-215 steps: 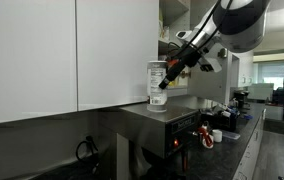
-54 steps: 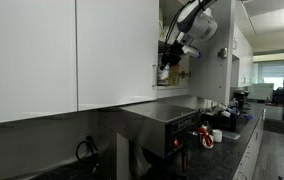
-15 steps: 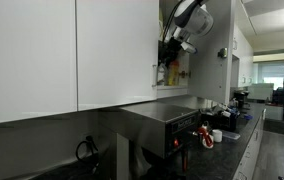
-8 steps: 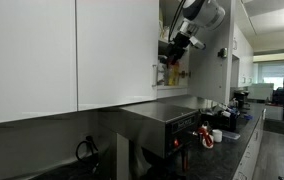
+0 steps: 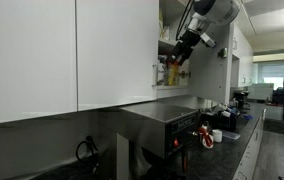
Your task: Open the right cabinet door, take the container and put it in the cabinet, then close the cabinet door
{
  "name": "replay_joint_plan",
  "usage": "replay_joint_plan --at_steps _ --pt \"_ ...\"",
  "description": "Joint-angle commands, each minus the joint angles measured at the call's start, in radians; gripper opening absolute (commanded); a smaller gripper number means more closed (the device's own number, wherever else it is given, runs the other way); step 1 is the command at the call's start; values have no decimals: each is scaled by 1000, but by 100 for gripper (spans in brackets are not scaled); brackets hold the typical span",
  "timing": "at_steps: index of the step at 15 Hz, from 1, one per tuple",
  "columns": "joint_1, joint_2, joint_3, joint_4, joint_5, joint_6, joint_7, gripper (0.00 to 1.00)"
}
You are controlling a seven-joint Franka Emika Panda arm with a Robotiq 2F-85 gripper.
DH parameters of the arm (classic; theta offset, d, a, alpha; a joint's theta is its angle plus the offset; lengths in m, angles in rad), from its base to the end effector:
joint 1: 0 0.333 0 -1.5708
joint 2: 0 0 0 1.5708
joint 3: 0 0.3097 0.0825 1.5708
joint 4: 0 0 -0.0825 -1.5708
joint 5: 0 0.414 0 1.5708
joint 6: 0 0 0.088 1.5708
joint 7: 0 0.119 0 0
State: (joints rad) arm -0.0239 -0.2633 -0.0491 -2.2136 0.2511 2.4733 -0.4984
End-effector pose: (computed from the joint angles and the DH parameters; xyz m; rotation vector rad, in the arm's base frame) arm 0.5485 -0.0404 0.5176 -2.9352 -0.3951 -0.8491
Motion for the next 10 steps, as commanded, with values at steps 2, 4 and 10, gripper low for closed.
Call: replay_joint_plan --at_steps 2,4,10 --pt "48 -88 -15 -91 -48 -44 12 100" --pt "70 -105 -9 -111 -65 -57 17 100" --pt "153 -113 27 -140 -93 -87 38 100"
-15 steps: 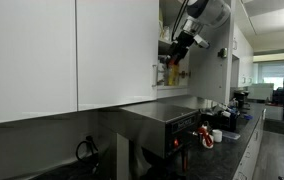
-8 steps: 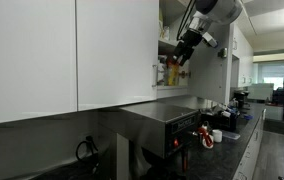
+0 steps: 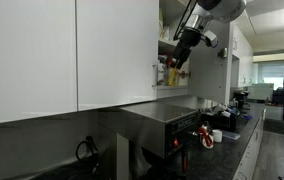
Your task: Open the right cabinet door, take the container and put it in the cabinet, then close the cabinet door
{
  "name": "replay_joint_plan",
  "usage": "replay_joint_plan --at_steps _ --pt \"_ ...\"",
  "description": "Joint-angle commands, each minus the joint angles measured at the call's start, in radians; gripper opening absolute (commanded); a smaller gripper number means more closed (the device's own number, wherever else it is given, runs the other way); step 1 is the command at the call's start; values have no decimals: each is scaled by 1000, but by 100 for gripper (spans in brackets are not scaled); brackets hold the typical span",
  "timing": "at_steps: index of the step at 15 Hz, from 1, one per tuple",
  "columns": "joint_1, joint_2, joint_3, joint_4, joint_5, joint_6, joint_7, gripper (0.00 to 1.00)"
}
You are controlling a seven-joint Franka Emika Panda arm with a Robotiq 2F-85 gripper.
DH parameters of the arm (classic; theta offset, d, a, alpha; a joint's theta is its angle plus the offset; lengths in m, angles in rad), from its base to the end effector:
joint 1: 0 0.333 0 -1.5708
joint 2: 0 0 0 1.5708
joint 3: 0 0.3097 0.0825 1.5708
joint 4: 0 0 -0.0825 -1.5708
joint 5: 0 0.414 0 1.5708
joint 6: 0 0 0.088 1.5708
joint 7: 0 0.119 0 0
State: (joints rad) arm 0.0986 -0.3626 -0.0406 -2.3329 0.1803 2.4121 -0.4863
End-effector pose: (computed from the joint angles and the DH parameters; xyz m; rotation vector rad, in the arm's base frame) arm 0.5104 0.0311 0.4969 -2.9234 -0.6476 -0.7072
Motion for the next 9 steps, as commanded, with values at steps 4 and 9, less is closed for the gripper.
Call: replay_joint_plan --at_steps 4,9 --pt "81 7 72 -6 -33 -64 79 100" --pt "105 14 145 32 -67 -206 215 100"
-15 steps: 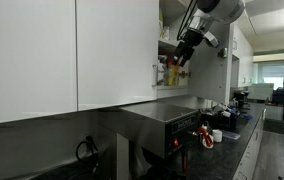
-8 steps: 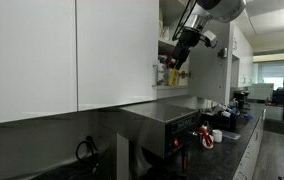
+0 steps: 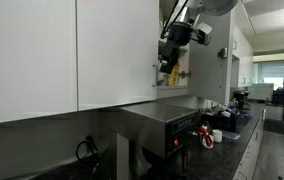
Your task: Open the right cabinet door, take the container and put it in the cabinet, then close the cabinet door
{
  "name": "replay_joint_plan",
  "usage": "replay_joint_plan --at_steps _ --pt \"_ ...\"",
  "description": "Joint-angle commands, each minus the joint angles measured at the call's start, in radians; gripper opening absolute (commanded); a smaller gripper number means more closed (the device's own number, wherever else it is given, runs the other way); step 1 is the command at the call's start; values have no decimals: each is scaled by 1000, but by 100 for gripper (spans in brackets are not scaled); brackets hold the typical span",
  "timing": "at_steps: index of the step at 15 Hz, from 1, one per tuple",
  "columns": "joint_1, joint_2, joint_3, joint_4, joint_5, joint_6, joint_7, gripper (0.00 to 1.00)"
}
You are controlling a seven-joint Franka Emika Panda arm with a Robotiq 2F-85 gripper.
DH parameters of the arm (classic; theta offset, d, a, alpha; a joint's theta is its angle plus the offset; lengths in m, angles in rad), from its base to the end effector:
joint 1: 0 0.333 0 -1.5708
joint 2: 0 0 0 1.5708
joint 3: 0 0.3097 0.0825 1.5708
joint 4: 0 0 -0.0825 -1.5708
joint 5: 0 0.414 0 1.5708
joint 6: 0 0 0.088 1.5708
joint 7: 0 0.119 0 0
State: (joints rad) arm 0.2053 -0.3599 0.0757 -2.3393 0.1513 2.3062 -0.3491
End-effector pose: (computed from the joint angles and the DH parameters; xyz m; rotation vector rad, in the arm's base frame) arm 0.4814 0.1450 0.4783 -2.8995 -0.8127 -0.5011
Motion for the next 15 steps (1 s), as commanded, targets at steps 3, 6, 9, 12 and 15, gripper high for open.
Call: replay_joint_plan --at_steps 3,6,9,12,15 --pt "-11 0 61 65 -83 -230 173 100" --pt "-15 -18 79 93 -127 -347 250 100" --pt "-22 -46 92 103 -166 -422 326 100" --pt "-28 -84 101 102 -204 -470 390 100" --pt "-38 -135 110 91 -250 -501 447 100"
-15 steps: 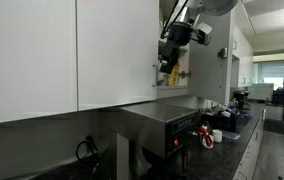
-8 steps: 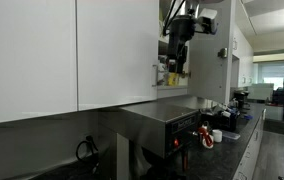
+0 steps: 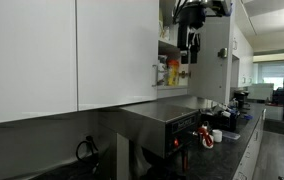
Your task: Open the right cabinet door, take the container and put it in the cabinet, then close the cabinet door
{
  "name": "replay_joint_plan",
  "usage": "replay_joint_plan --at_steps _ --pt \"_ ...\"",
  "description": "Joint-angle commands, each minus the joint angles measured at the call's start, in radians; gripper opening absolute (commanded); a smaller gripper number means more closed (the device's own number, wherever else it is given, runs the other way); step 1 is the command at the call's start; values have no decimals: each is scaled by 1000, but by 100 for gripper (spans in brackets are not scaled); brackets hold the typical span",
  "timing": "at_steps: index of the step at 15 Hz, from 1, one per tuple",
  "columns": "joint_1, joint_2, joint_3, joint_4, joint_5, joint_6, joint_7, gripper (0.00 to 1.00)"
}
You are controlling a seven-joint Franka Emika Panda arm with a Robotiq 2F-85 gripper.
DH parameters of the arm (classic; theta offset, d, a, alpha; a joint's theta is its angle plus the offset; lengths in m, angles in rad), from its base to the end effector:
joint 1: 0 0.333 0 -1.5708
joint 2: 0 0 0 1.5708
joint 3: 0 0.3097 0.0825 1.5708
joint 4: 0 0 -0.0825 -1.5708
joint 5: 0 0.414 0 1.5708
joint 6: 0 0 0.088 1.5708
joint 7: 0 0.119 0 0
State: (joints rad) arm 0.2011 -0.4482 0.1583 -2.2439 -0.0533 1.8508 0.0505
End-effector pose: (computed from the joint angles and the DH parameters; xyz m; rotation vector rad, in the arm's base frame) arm 0.4280 0.1618 0.5198 2.9957 0.4661 0.1097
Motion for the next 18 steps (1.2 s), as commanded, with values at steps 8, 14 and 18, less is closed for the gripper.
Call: replay_joint_plan --at_steps 8,14,18 --pt "-80 -184 44 -1 -194 -101 156 100" --pt "-133 -273 38 -25 -287 -73 209 100" --pt "-157 -314 40 -64 -322 -50 245 100"
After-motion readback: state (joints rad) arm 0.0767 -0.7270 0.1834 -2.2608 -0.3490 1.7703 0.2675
